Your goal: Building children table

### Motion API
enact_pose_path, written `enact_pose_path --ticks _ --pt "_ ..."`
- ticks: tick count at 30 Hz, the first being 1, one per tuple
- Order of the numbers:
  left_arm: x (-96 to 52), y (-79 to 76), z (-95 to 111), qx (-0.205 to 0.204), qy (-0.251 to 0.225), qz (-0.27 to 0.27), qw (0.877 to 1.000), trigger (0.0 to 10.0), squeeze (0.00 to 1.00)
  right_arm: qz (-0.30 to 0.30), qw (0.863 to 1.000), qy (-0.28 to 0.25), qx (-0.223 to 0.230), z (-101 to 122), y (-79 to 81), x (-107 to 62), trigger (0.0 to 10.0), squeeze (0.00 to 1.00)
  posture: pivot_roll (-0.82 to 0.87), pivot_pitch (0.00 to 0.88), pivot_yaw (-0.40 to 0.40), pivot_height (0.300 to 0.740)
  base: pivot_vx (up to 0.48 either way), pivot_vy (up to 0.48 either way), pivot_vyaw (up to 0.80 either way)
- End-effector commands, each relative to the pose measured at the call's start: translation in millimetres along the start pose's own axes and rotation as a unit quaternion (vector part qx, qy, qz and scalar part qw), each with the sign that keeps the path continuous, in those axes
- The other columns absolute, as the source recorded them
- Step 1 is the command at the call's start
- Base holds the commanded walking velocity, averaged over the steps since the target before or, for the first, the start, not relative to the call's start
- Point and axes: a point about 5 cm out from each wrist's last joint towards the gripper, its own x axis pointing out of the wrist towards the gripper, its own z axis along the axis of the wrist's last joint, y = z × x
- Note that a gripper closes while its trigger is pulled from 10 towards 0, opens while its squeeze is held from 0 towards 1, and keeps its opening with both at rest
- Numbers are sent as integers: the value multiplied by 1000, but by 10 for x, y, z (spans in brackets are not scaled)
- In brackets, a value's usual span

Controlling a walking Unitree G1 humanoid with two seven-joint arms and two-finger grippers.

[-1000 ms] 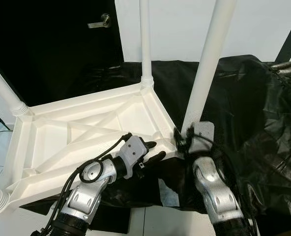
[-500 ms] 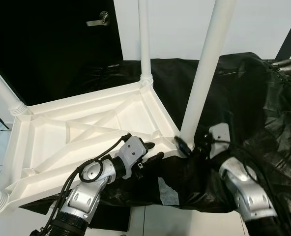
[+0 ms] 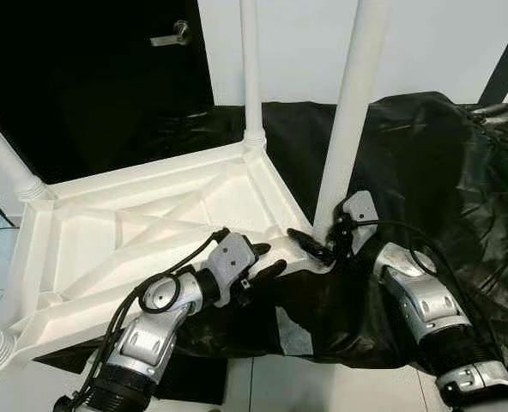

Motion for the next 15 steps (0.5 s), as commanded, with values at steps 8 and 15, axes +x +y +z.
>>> enact_pose_path --ticks 8,15 --pt "-43 25 -25 5 8 21 1000 10000 0 15 1000 23 8 -126 32 -15 0 0 -23 0 43 740 0 0 0" --pt "-23 34 -19 5 6 19 1000 10000 0 -60 997 36 17 -183 7 -29 10000 0 -35 0 49 740 0 0 0"
